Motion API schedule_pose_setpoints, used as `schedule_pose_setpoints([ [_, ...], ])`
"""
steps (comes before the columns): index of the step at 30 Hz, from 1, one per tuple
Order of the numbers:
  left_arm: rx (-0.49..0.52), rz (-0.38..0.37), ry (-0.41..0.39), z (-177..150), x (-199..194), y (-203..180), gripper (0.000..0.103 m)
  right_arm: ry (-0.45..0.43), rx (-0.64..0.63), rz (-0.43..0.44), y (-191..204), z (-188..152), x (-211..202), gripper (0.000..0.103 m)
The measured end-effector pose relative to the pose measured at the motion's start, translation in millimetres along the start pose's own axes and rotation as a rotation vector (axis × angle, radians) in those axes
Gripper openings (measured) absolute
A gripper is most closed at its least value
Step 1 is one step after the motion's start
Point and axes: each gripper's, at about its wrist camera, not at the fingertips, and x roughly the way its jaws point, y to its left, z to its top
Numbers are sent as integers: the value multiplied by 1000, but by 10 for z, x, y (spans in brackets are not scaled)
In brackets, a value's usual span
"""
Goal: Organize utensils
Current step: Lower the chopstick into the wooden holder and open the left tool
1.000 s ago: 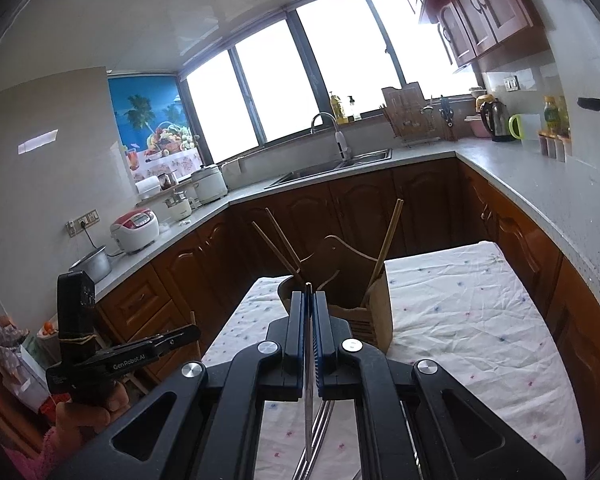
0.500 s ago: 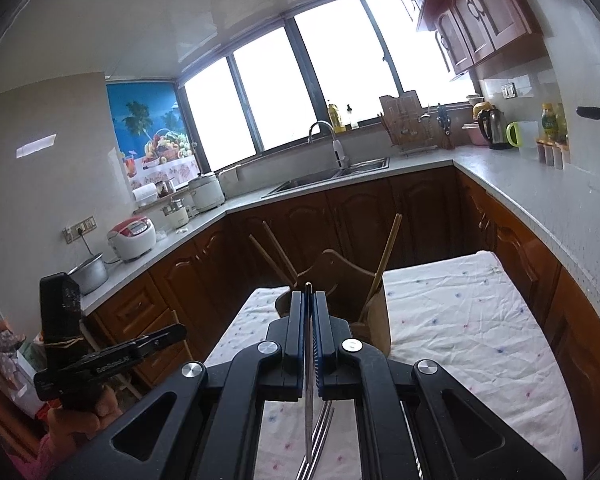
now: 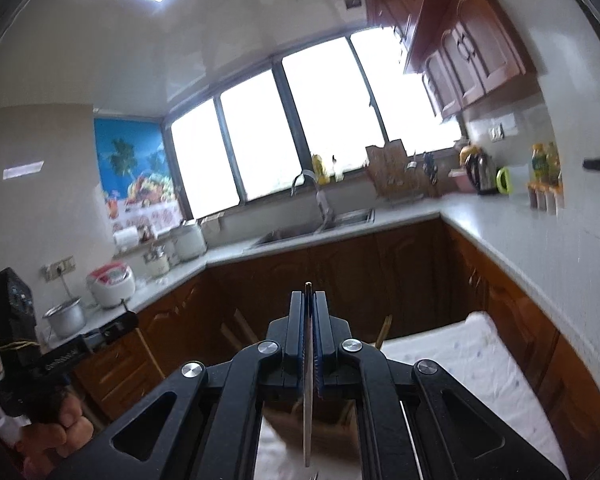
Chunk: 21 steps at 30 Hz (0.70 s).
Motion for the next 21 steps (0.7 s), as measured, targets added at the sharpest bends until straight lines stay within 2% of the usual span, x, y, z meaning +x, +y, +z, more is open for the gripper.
schedule_pose_setpoints([
  [5, -14, 35, -89, -27, 279, 27, 3, -49, 2, -36, -63, 63, 210, 3],
  [10, -53, 76, -128, -377, 629, 76, 3, -54, -14, -69, -117, -109, 411, 4],
  [17, -74, 104, -44, -995, 1000, 54, 3, 6, -3, -90, -215, -478, 642, 4],
  [21, -76, 112, 7, -1097, 1059, 78, 3, 45, 5, -86, -239, -645, 706, 4],
])
